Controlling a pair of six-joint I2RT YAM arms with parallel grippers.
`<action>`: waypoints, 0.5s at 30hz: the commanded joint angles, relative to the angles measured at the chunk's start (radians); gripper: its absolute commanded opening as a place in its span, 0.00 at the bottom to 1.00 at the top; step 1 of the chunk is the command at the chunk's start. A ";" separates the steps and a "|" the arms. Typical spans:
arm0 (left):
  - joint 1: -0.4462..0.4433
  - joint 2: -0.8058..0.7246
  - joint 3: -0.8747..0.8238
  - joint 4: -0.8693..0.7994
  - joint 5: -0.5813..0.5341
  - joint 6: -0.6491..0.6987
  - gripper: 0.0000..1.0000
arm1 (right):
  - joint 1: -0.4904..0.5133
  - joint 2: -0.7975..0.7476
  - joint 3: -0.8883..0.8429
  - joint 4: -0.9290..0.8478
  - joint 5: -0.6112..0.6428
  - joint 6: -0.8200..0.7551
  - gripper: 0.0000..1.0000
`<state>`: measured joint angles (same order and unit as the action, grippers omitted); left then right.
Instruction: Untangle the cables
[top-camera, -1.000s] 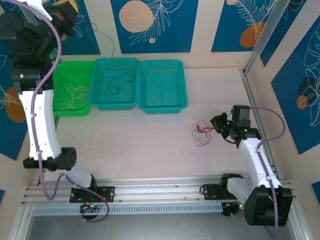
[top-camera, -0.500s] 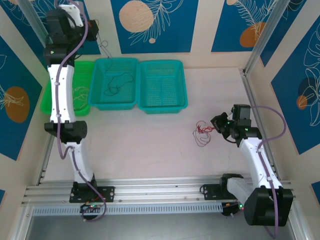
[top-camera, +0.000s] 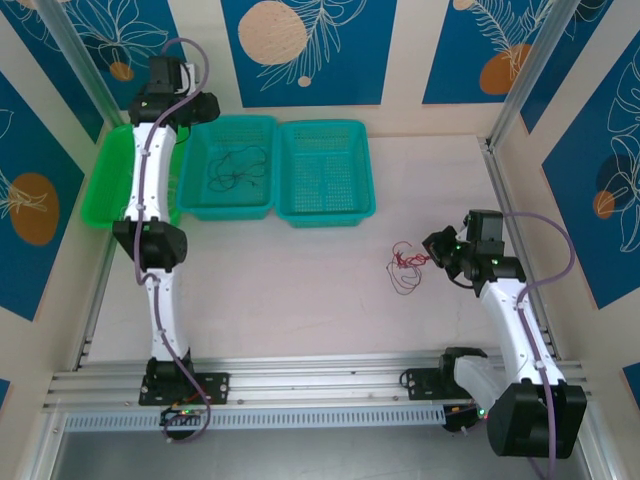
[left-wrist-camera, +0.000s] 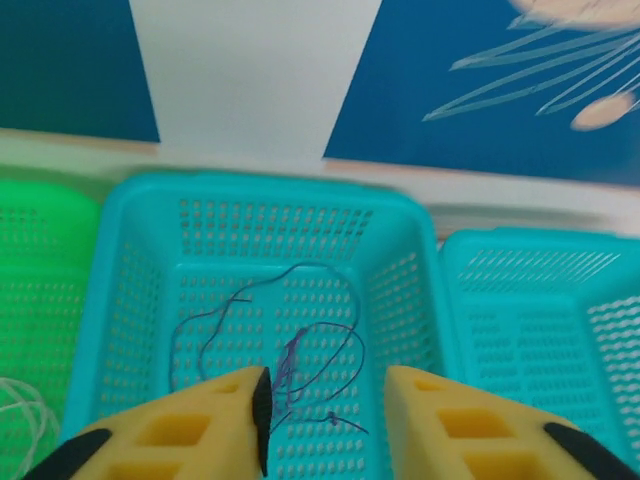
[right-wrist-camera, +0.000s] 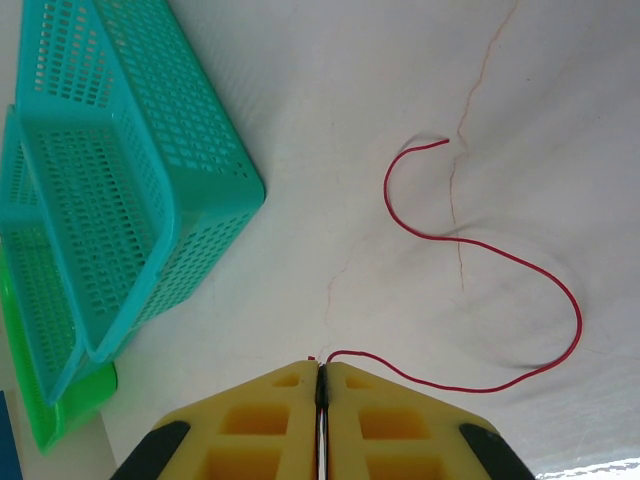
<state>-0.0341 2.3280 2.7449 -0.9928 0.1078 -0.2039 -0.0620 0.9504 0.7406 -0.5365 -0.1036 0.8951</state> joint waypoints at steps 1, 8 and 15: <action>-0.006 -0.026 0.019 -0.021 -0.030 0.012 0.57 | -0.011 -0.031 0.029 -0.032 0.002 -0.023 0.00; -0.022 -0.141 0.020 0.010 0.095 0.008 0.67 | -0.018 -0.050 0.025 -0.027 -0.042 -0.029 0.00; -0.124 -0.308 0.021 -0.078 0.194 0.069 0.63 | -0.012 -0.044 0.028 0.017 -0.142 -0.048 0.00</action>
<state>-0.1032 2.1242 2.7441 -1.0225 0.2287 -0.1818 -0.0761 0.9131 0.7406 -0.5377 -0.1810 0.8707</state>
